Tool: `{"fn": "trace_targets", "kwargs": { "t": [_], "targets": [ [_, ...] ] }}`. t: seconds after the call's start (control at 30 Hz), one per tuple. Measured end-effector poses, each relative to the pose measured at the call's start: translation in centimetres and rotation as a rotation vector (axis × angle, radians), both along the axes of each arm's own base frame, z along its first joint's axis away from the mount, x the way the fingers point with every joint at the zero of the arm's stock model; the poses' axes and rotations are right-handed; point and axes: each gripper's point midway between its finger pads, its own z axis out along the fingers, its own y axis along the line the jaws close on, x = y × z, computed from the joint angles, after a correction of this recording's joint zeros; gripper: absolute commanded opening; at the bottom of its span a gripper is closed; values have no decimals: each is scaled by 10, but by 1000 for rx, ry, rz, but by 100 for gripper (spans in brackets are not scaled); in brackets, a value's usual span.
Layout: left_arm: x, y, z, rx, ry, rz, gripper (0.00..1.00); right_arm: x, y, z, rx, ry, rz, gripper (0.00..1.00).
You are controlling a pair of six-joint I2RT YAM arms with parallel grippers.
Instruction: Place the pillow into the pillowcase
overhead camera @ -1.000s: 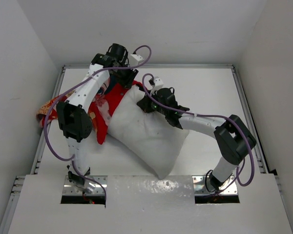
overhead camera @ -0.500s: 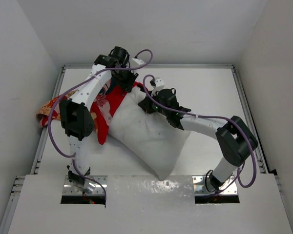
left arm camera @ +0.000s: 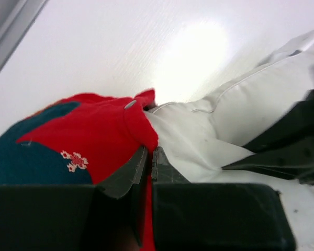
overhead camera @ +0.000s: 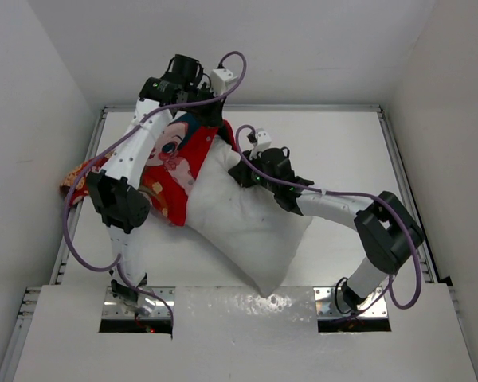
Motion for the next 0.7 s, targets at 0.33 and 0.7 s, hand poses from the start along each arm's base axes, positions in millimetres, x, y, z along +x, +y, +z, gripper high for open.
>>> {"fn": "trace_targets", "kwargs": {
  "t": [0.33, 0.7],
  "targets": [
    [-28, -16, -4, -64, 55, -141, 0, 2, 2, 7, 22, -20, -2, 0],
    [-67, -71, 12, -167, 13, -417, 0, 47, -4, 58, 226, -189, -228, 0]
  ]
}}
